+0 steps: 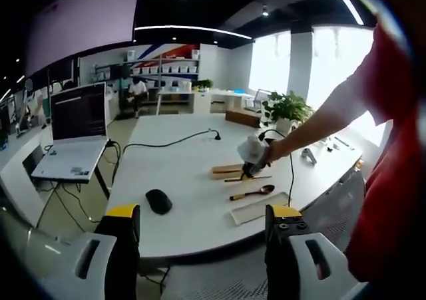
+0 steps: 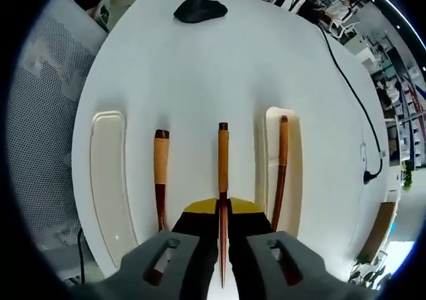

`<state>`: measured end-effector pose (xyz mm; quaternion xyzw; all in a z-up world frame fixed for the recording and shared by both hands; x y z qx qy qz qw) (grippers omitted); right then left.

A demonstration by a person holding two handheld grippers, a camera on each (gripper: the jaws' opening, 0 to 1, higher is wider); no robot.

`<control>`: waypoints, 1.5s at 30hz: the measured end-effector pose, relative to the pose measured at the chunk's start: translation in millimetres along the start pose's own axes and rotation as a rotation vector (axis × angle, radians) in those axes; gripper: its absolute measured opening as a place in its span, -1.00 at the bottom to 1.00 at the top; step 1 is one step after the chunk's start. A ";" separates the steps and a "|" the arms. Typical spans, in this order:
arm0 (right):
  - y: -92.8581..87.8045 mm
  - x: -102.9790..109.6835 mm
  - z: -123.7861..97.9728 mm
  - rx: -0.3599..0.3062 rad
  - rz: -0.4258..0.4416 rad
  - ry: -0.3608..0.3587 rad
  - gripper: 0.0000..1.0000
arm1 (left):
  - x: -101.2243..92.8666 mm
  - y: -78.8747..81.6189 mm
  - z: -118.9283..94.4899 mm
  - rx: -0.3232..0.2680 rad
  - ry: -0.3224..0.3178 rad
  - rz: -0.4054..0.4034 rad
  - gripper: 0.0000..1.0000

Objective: Arrange the utensils inside the cutlery case until each visible utensil rests in its matching compartment.

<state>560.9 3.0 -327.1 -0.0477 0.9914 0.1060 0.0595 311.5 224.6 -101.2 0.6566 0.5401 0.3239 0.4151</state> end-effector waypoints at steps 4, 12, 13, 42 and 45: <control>-4.4 -0.5 -0.2 -0.005 0.053 -0.002 -1.00 | -0.3 1.7 -0.8 -0.005 0.001 0.003 0.58; -4.3 -1.4 -12.6 -0.044 0.051 -0.042 -1.00 | -2.0 3.2 -2.7 -0.013 0.005 0.014 0.58; -5.3 -2.2 -13.7 -0.044 0.053 -0.046 -1.00 | -1.9 3.6 -3.2 -0.016 0.008 0.017 0.57; -10.6 -17.0 -23.1 -0.041 0.152 -0.046 -1.00 | 0.6 8.0 -12.4 -0.049 0.051 0.006 0.54; -10.5 -14.5 -23.3 -0.040 0.162 -0.044 -1.00 | 0.3 6.3 -13.3 -0.047 0.052 0.005 0.54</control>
Point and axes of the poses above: the point that each gripper's makers call its tool centre point, and the gripper's own axes: z roughly forward along the fingers, x roughly to its left, y roughly out of its top, the point moved 1 cm from there along -z, roughly backward along the fingers, and after that the axes turned 4 degrees about y, right-handed, at the moved point
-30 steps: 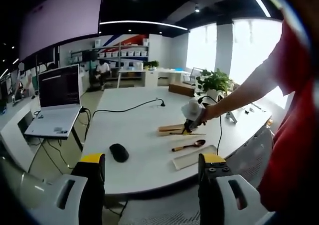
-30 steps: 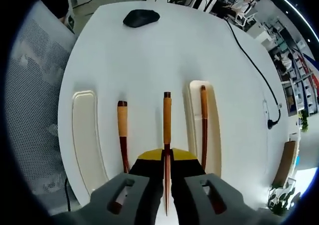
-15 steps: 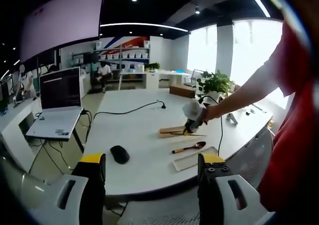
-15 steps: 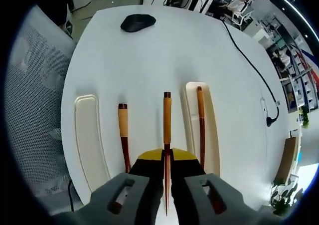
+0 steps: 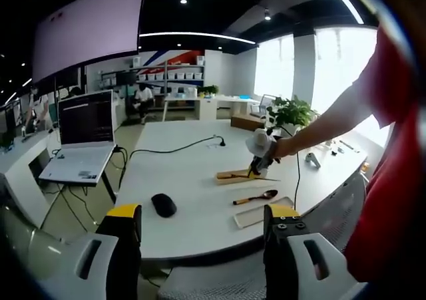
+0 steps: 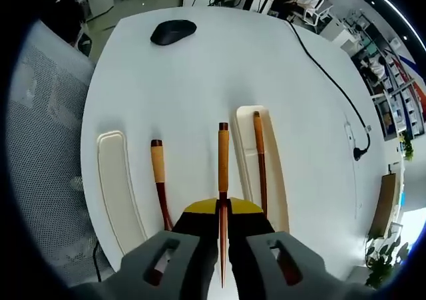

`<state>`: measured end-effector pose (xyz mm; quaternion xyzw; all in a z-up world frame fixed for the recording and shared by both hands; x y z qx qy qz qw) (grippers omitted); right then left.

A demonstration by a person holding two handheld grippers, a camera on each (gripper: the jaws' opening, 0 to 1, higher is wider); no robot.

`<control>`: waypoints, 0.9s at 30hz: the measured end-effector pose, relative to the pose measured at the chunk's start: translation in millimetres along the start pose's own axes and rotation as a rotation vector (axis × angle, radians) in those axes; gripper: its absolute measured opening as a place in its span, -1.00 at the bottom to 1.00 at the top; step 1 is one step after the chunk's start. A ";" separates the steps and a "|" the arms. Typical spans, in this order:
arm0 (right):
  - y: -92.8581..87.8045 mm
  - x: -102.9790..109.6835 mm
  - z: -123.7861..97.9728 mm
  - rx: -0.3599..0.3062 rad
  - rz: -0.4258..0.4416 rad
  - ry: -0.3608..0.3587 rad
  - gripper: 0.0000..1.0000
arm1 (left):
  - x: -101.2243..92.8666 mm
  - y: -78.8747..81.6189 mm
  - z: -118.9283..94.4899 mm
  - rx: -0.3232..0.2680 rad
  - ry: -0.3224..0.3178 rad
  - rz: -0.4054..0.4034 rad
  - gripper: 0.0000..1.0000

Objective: Arrange the utensils inside the cutlery case until each visible utensil rests in its matching compartment.

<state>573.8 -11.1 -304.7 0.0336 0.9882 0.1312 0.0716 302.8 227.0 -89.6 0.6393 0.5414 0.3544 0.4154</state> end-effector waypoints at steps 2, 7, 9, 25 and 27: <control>-0.1 0.8 -1.3 -0.001 0.005 0.000 -1.00 | 0.1 -0.8 -0.4 0.002 0.002 0.001 0.53; 1.2 -0.6 -6.6 -0.007 0.025 0.000 -1.00 | -1.1 1.2 -0.4 -0.004 -0.001 0.002 0.53; 0.3 -1.4 -7.3 -0.006 0.026 0.000 -1.00 | -1.6 1.7 -0.1 -0.005 -0.003 0.004 0.53; -2.7 1.9 -12.4 0.003 0.055 0.007 -1.00 | -2.0 -1.2 -1.7 -0.001 -0.006 0.002 0.53; -1.9 1.6 -13.4 0.003 0.055 0.007 -1.00 | -2.6 -1.3 -1.4 0.000 -0.009 0.001 0.53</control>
Point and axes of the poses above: the point that each gripper's makers call its tool centre point, and the gripper's own axes: z roughly forward along the fingers, x roughly to its left, y roughly out of its top, the point moved 1 cm from there along -z, roughly backward along the fingers, and after that the axes turned 4 degrees about y, right-handed, at the moved point
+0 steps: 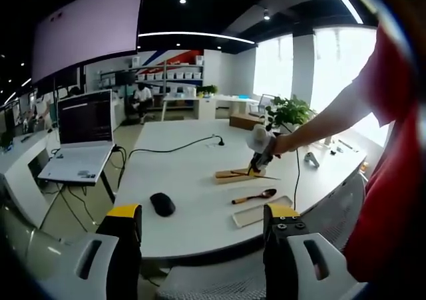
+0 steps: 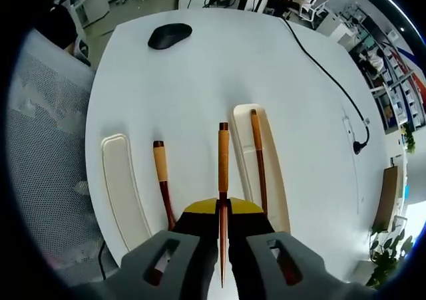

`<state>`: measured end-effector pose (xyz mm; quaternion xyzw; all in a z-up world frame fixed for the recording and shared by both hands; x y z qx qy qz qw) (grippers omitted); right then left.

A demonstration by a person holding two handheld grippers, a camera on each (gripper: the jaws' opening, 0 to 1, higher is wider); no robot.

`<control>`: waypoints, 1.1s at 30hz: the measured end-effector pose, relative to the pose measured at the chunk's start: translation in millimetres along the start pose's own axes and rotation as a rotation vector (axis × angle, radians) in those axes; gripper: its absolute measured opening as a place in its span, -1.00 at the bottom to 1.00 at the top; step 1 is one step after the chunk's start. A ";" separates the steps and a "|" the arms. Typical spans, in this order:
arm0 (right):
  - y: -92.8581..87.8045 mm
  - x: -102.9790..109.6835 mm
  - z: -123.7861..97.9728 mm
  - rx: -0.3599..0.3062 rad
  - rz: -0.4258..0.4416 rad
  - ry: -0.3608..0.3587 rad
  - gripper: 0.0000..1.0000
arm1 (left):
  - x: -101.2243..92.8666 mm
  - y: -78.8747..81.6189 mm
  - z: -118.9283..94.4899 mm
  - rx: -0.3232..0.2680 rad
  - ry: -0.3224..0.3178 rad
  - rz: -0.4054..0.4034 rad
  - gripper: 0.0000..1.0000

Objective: Arrange the utensils inside the cutlery case until each visible utensil rests in its matching compartment.

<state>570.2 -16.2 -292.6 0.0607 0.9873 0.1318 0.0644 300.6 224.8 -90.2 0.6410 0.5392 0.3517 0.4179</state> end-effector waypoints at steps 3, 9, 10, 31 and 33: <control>2.3 -2.6 -1.2 -0.003 0.000 0.003 -1.00 | -1.0 0.6 0.8 0.002 -0.005 0.007 0.53; 4.4 -1.4 -0.2 -0.009 0.009 0.017 -1.00 | -1.7 0.8 3.6 0.009 -0.016 0.016 0.53; 3.5 -2.0 1.5 -0.007 0.009 0.019 -1.00 | -1.7 1.0 4.0 0.009 -0.018 0.017 0.53; -2.0 11.7 3.5 -0.004 0.053 0.062 -1.00 | -8.9 6.8 11.3 -0.022 -0.082 -0.083 0.56; -1.2 20.2 3.9 0.000 0.042 0.067 -1.00 | -10.0 5.7 14.5 -0.009 -0.074 -0.057 0.56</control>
Point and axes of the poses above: the point that each gripper's makers call its tool centre point, and the gripper's own axes: z roughly forward along the fingers, x roughly to its left, y roughly out of its top, the point moved 1 cm from there along -z, roughly backward along the fingers, and after that the axes turned 4 degrees about y, right-handed, at the moved point
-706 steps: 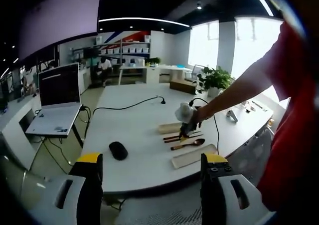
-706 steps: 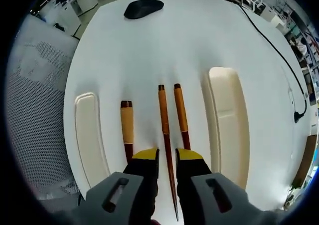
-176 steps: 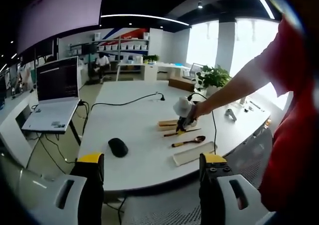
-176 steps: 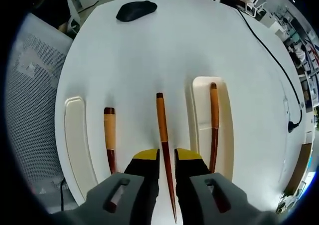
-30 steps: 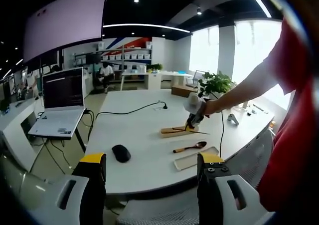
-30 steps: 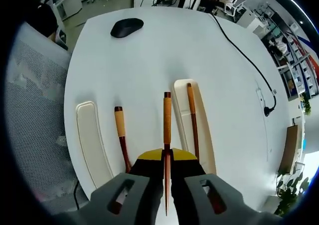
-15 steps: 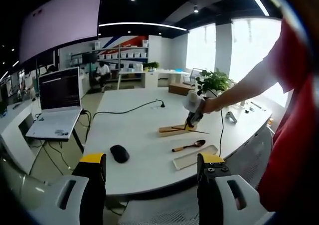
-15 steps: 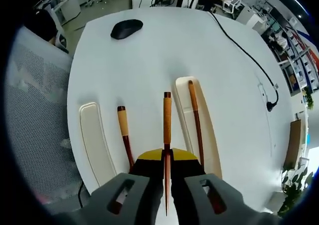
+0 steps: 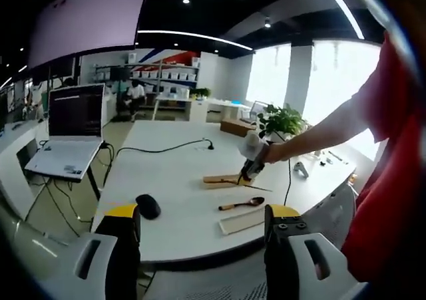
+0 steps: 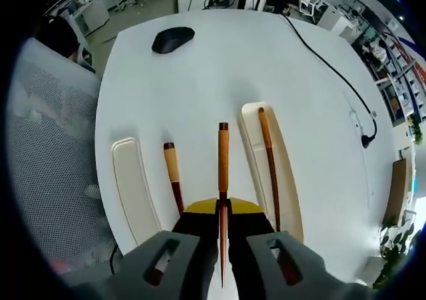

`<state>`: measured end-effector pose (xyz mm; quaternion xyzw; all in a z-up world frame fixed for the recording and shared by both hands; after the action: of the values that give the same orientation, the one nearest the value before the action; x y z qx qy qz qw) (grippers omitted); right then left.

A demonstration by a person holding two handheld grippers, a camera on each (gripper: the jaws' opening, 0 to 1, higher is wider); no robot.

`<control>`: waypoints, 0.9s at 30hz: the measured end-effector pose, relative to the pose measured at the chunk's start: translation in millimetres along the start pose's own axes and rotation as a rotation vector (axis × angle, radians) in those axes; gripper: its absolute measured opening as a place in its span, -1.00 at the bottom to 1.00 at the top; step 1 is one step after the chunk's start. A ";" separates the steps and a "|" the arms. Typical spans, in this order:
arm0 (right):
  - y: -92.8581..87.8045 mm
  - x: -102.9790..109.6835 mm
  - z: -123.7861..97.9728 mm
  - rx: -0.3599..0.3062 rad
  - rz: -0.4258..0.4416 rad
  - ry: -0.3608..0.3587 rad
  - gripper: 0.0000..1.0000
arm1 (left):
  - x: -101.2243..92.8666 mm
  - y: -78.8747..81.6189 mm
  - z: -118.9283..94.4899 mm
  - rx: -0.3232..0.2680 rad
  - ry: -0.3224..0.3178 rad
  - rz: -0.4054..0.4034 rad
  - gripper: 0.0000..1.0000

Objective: Arrange the utensils inside the cutlery case until each visible utensil rests in its matching compartment.

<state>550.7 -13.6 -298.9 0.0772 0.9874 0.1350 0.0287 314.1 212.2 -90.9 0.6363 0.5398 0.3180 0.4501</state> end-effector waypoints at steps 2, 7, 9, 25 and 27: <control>2.7 -3.7 0.6 0.007 -0.001 0.005 -1.00 | -3.2 -2.8 2.5 0.021 0.001 0.042 0.56; 6.3 -12.5 -5.9 0.013 -0.005 0.005 -1.00 | -10.3 -7.0 3.9 0.036 -0.015 0.070 0.56; 5.7 -11.1 -14.4 0.016 0.012 0.019 -1.00 | -10.3 -6.8 3.1 0.038 -0.014 0.070 0.56; -0.1 -20.5 -17.6 0.043 0.043 0.079 -1.00 | 1.8 -3.5 3.3 0.031 0.008 0.077 0.55; -0.4 -23.5 -19.4 0.050 0.032 0.076 -1.00 | 1.7 -3.8 3.5 0.031 0.007 0.073 0.55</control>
<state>572.3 -22.8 -279.5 0.0883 0.9895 0.1135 -0.0131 316.1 213.1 -95.9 0.6612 0.5226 0.3282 0.4266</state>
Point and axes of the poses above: the point that each gripper's makers call its tool centre point, and the gripper's own axes: z roughly forward along the fingers, x roughly to its left, y roughly out of its top, the point moved 1 cm from there along -z, roughly backward along the fingers, and after that the axes turned 4 degrees about y, right-handed, at the moved point
